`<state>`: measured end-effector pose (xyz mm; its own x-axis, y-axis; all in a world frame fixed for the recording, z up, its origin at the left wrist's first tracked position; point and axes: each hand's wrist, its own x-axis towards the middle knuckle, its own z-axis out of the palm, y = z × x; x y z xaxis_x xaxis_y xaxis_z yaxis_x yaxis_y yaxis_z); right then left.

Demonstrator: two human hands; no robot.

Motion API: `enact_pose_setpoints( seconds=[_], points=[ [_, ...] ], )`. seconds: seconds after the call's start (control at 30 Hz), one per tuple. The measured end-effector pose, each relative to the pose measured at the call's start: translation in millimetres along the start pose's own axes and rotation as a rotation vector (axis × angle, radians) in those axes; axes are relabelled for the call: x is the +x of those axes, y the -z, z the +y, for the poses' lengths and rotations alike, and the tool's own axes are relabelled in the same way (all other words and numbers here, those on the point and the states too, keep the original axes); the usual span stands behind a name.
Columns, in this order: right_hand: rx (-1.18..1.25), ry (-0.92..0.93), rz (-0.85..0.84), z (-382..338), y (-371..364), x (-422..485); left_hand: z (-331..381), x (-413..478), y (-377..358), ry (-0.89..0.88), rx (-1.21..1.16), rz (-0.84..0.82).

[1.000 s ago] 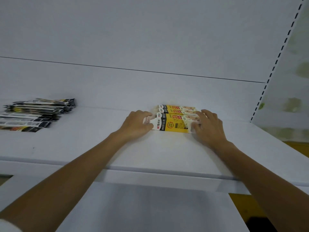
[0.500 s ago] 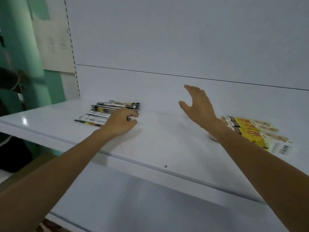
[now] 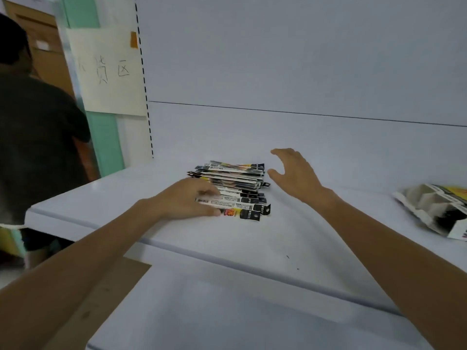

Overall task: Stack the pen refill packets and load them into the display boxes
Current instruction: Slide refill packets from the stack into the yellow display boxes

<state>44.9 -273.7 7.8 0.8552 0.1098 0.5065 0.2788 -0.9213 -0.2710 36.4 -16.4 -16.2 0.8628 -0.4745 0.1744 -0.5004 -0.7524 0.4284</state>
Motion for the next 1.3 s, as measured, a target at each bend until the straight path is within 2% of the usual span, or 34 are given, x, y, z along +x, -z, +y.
enact_pose_setpoints(
  seconds=[0.23, 0.43, 0.67, 0.8, 0.87, 0.93, 1.0, 1.1, 1.23, 1.3],
  points=[
    [0.000, -0.107, 0.018, -2.2, -8.3, -3.0, -15.0, 22.0, -0.5, -0.177, 0.102, -0.022],
    [0.020, -0.123, 0.057, -11.6, -2.9, -5.3, -22.0, 26.6, 5.6, -0.149, -0.038, 0.000],
    [0.032, -0.101, 0.080, -12.4, 3.0, -8.3, -9.1, 29.1, 1.1, -0.157, -0.079, -0.021],
    [0.152, -0.177, 0.144, -15.7, -1.0, -10.1, 0.1, 34.1, 7.1, -0.068, -0.345, 0.106],
    [0.331, -0.248, 0.191, -22.9, -2.0, -10.5, 8.0, 36.8, 7.4, 0.021, -0.547, 0.134],
    [0.531, -0.297, 0.168, -32.9, -0.1, -9.7, 18.6, 37.0, 5.1, 0.066, -0.607, 0.172],
    [0.711, -0.313, 0.019, -44.0, 0.2, -7.8, 25.5, 38.9, -1.8, 0.002, -0.500, 0.222],
    [0.807, -0.287, -0.150, -57.8, -6.7, -6.3, 30.4, 38.7, -11.9, -0.132, -0.366, 0.248],
    [0.887, -0.338, -0.101, -51.6, -7.1, -4.2, 15.9, 33.8, -9.8, -0.107, -0.181, 0.032],
    [0.911, -0.381, -0.066, -43.2, -1.7, -3.8, 1.0, 33.2, -7.5, -0.085, -0.007, 0.027]
  ],
)
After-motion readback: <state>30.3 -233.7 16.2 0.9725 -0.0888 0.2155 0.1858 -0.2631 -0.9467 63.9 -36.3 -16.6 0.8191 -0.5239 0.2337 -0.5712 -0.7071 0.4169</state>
